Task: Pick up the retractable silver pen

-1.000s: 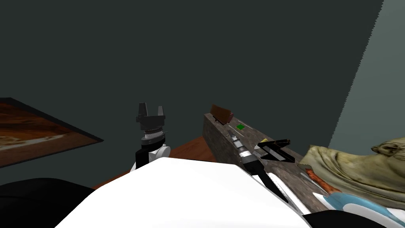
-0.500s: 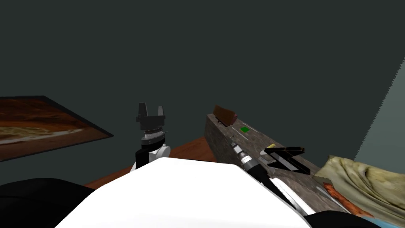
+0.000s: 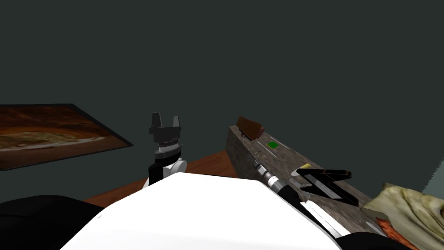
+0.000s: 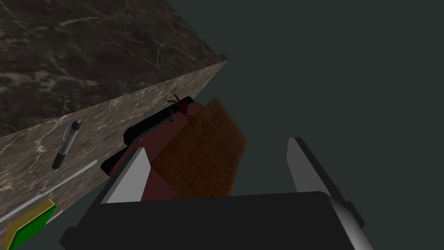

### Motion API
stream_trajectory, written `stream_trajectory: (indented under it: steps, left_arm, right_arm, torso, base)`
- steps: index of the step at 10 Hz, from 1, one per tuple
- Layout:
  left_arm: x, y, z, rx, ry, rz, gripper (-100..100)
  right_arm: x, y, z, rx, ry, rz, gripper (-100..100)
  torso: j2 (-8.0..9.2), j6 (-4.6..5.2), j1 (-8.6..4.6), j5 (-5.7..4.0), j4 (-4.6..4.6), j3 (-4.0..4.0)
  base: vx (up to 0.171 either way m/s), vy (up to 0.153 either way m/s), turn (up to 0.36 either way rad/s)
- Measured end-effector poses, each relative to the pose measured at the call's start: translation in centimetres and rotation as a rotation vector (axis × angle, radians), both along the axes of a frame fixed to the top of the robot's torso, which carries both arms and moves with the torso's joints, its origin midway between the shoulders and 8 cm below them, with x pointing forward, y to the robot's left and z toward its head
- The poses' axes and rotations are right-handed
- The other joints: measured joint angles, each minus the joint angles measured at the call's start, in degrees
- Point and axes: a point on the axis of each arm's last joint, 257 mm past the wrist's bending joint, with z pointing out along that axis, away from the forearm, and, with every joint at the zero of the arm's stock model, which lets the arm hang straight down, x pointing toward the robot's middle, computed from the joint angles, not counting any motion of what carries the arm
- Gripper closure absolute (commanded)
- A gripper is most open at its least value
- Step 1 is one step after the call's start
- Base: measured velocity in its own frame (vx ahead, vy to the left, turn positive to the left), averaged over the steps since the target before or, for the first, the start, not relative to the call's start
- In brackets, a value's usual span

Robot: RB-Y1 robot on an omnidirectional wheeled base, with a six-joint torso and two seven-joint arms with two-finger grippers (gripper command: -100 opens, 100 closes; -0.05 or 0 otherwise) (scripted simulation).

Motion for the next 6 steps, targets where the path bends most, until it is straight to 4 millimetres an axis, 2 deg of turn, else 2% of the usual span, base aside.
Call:
stream_trajectory:
  steps: [1, 2, 4, 5, 6]
  left_arm:
    - [0.0, 0.0, 0.0, 0.0, 0.0, 0.0, 0]
    - [0.0, 0.0, 0.0, 0.0, 0.0, 0.0, 0]
    - [0.0, 0.0, 0.0, 0.0, 0.0, 0.0, 0]
    - [0.0, 0.0, 0.0, 0.0, 0.0, 0.0, 0]
    - [0.0, 0.0, 0.0, 0.0, 0.0, 0.0, 0]
  right_arm:
    - [-0.6, 0.0, -0.9, -0.03, 0.033, 0.015, -100]
    - [-0.9, -0.2, -1.5, -0.052, 0.052, 0.029, -100]
    - [-3.2, -1.0, -3.4, -0.116, 0.135, 0.054, -100]
    - [-3.4, -0.9, -3.8, -0.137, 0.15, 0.074, -100]
    - [-4.6, -1.1, -4.7, -0.169, 0.195, 0.089, -100]
  torso:
    - [-0.02, 0.02, -0.02, -0.02, 0.0, -0.01]
    - [0.01, 0.04, -0.02, -0.02, 0.0, 0.01]
    - [-0.01, 0.03, -0.03, -0.01, 0.0, -0.01]
    - [0.01, 0.04, -0.02, -0.02, 0.01, 0.0]
    - [-0.02, -0.01, 0.0, 0.0, 0.0, -0.01]
  base:
    - [0.009, -0.004, 0.001]
    - [0.019, 0.001, 0.213]
    - [0.015, -0.004, 0.067]
    - [0.021, 0.003, 0.235]
    - [0.021, -0.006, 0.14]
